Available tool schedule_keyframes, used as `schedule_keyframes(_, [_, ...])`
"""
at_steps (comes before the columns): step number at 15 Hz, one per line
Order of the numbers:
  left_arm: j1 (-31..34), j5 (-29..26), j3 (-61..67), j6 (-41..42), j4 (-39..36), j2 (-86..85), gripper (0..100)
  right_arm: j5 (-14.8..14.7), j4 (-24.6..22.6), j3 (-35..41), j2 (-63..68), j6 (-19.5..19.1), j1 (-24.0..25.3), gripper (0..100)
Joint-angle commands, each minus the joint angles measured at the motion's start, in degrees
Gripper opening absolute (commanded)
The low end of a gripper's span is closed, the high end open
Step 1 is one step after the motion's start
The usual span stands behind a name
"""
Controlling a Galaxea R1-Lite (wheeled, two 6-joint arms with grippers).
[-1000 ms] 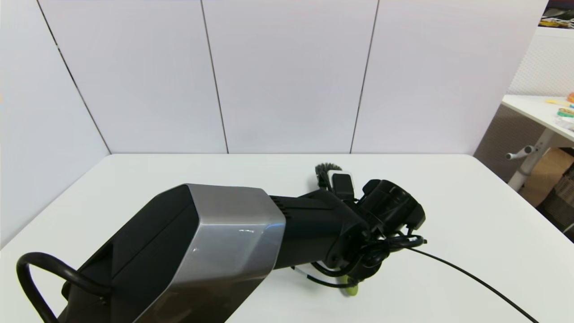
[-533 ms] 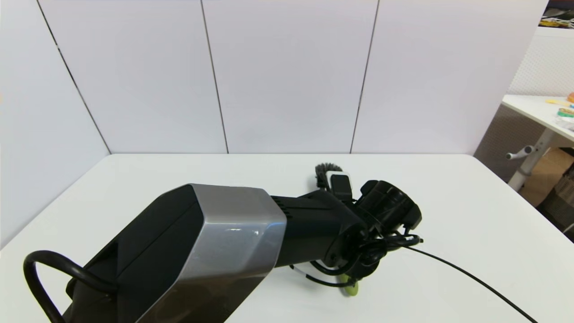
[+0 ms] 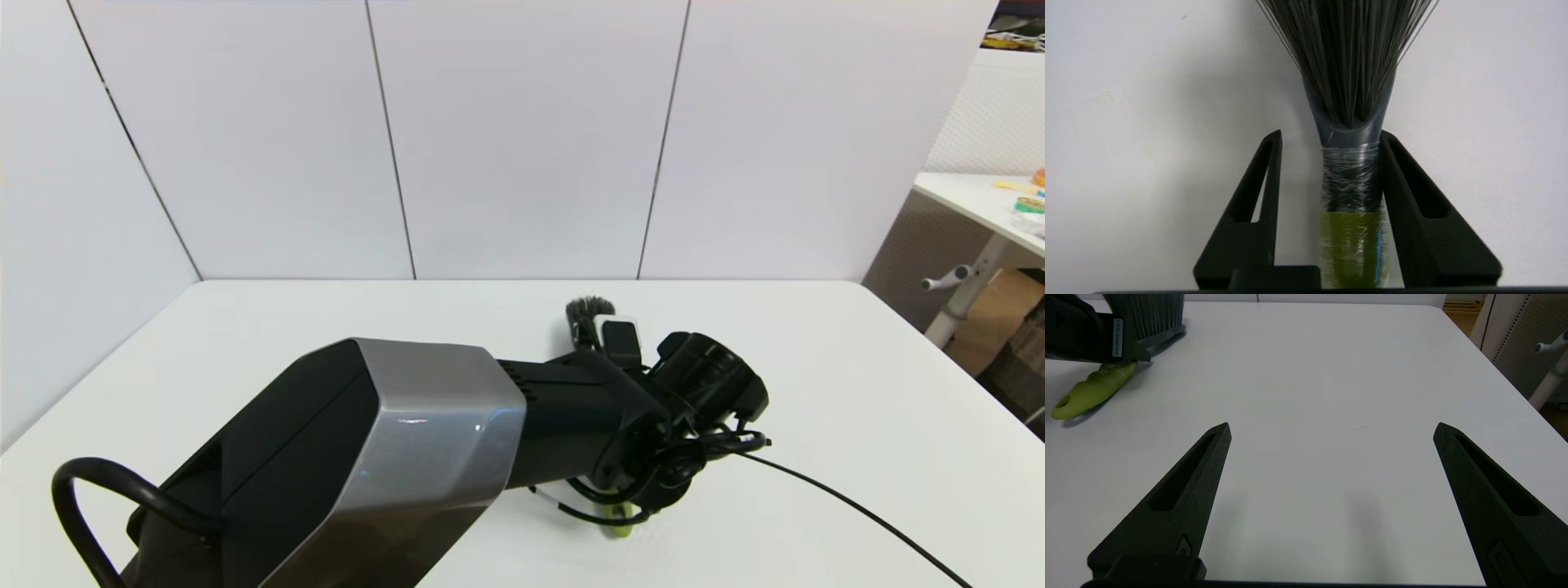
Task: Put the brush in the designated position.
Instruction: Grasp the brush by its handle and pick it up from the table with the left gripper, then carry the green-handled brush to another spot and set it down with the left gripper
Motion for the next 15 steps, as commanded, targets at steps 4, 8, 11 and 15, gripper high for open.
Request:
schedule_keyframes(4, [0.09,0.15,-0.13,0.36,0.65,-2.39,0,0.02,0.02,0.09,0.05,-0.04,0.00,100])
schedule_keyframes(8, [1.14,0.06,0.31,0.72,0.74,-7.23,0,0.02,0.02,0.09,0.05,-0.04,0.00,100])
schedule_keyframes(11, [2.20,0.15,1.89,0.63,1.44,-11.97,0,0.02,0.02,0.09,0.05,-0.04,0.00,100])
schedule_keyframes(15, [3.08,0.59,9.54,-0.08,1.44,-20.68,0,0.02,0.02,0.09,0.05,-0.04,0.00,100])
